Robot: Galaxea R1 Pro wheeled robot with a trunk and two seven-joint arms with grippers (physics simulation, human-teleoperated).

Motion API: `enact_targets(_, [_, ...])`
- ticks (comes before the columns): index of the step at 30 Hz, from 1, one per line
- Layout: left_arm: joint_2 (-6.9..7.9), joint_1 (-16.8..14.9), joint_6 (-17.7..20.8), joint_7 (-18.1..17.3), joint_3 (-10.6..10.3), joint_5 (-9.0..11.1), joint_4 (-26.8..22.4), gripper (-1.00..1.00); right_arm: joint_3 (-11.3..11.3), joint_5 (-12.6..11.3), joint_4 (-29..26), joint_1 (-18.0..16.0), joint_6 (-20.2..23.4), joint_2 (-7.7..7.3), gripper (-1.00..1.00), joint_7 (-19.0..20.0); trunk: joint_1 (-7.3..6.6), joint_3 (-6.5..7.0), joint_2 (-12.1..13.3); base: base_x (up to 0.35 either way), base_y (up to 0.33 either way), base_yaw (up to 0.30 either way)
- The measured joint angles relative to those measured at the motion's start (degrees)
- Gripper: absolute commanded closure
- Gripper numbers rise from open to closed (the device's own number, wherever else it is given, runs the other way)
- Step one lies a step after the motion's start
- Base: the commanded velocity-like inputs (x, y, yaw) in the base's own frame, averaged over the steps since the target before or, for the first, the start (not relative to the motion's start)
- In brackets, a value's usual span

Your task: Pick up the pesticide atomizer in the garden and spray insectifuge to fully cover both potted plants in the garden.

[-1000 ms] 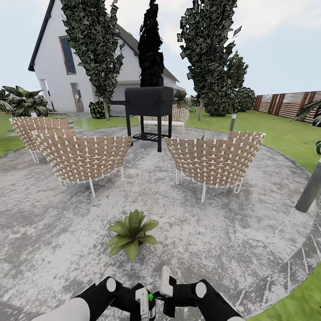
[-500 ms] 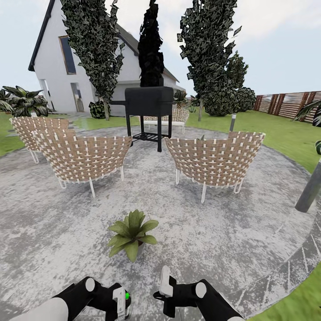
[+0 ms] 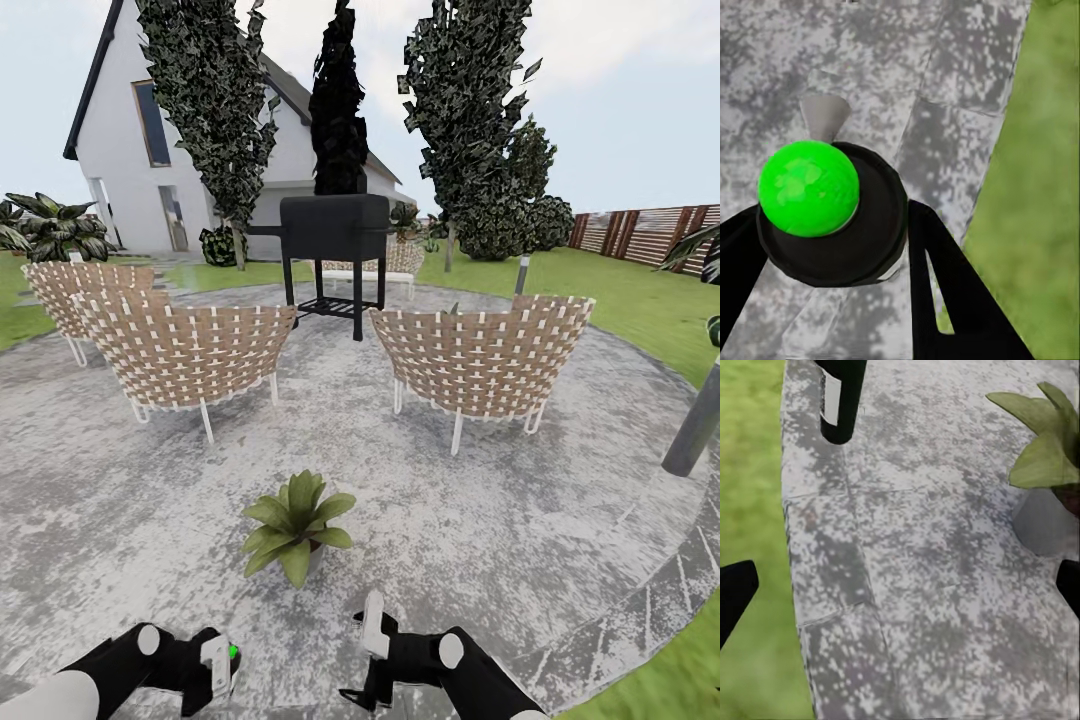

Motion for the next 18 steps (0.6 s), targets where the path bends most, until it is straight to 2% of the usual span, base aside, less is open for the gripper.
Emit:
enact_targets(2, [-0.02, 0.0, 0.0, 4.5, 2.8, 1.6, 0.0, 1.00, -0.1, -0.3, 0.2, 0.0, 0.0, -0.93, -1.00, -4.3, 0.00, 0.00, 0.0, 0.000, 0.000, 0.000])
enact_targets(4, [-0.19, 0.0, 0.1, 6.5, 7.2, 3.4, 0.0, 1.00, -0.2, -0.4, 1.4, 0.1, 0.0, -1.75, -1.00, -6.3, 0.00, 0.00, 0.0, 0.000, 0.000, 0.000])
enact_targets(5, [-0.30, 0.0, 0.1, 7.0, 10.6, 4.4, 0.0, 1.00, -0.3, -0.4, 2.7, 0.1, -0.1, -2.27, -1.00, -7.1, 0.00, 0.00, 0.0, 0.000, 0.000, 0.000])
enact_targets(6, [-0.41, 0.0, 0.1, 7.2, 13.8, 4.9, 0.0, 1.00, -1.0, -0.4, 3.9, 0.1, -0.1, -2.80, -1.00, -8.6, 0.00, 0.00, 0.0, 0.000, 0.000, 0.000])
enact_targets(7, [-0.50, 0.0, 0.1, 7.3, 16.3, 5.3, 0.0, 1.00, -2.7, -0.4, 5.1, 0.1, -0.1, -3.19, -1.00, -11.5, 0.00, 0.00, 0.0, 0.000, 0.000, 0.000])
enact_targets(8, [-0.54, 0.0, 0.2, 7.4, 18.0, 5.6, 0.0, 1.00, -5.4, -0.5, 6.5, 0.1, -0.1, -3.42, -1.00, -15.1, 0.00, 0.00, 0.0, 0.000, 0.000, 0.000])
enact_targets(9, [-0.55, 0.0, 0.2, 7.5, 18.9, 5.8, 0.0, 1.00, -7.8, -0.4, 7.6, 0.1, -0.2, -3.50, -1.00, -17.5, 0.00, 0.00, 0.0, 0.000, 0.000, 0.000])
enact_targets(10, [-0.56, 0.0, 0.7, 7.5, 20.3, 6.0, 0.0, 1.00, -11.6, -0.4, 9.3, 0.1, -0.2, -3.56, -1.00, -20.8, 0.00, 0.00, 0.0, 0.000, 0.000, 0.000])
enact_targets(11, [-0.56, 0.0, 1.5, 7.6, 21.2, 6.1, 0.0, 1.00, -14.1, -0.4, 10.4, 0.1, -0.2, -3.55, -1.00, -23.0, 0.00, 0.00, 0.0, 0.000, 0.000, 0.000])
enact_targets(12, [-0.55, 0.0, 3.3, 7.6, 22.4, 6.3, 0.0, 1.00, -17.4, -0.3, 11.9, 0.1, -0.3, -3.55, -1.00, -26.3, 0.00, -0.01, 0.0, 0.000, 0.000, 0.000])
enact_targets(14, [-0.63, 0.0, 7.3, 7.6, 24.1, 6.4, 0.0, 1.00, -22.1, -0.2, 14.9, 0.2, -0.3, -3.64, -1.00, -33.9, 0.00, -0.01, 0.0, 0.000, 0.000, 0.000])
enact_targets(17, [-0.72, 0.0, 11.2, 7.6, 24.7, 6.5, -0.1, 1.00, -25.1, -0.7, 18.3, 0.3, -0.3, -3.59, -1.00, -43.6, 0.00, -0.01, 0.0, 0.000, 0.000, 0.000])
enact_targets(18, [-0.82, 0.0, 13.8, 7.6, 24.8, 6.5, -0.1, 1.00, -25.6, -0.8, 20.3, 0.3, -0.3, -3.53, -1.00, -49.7, 0.00, -0.01, 0.0, 0.000, 0.000, 0.000])
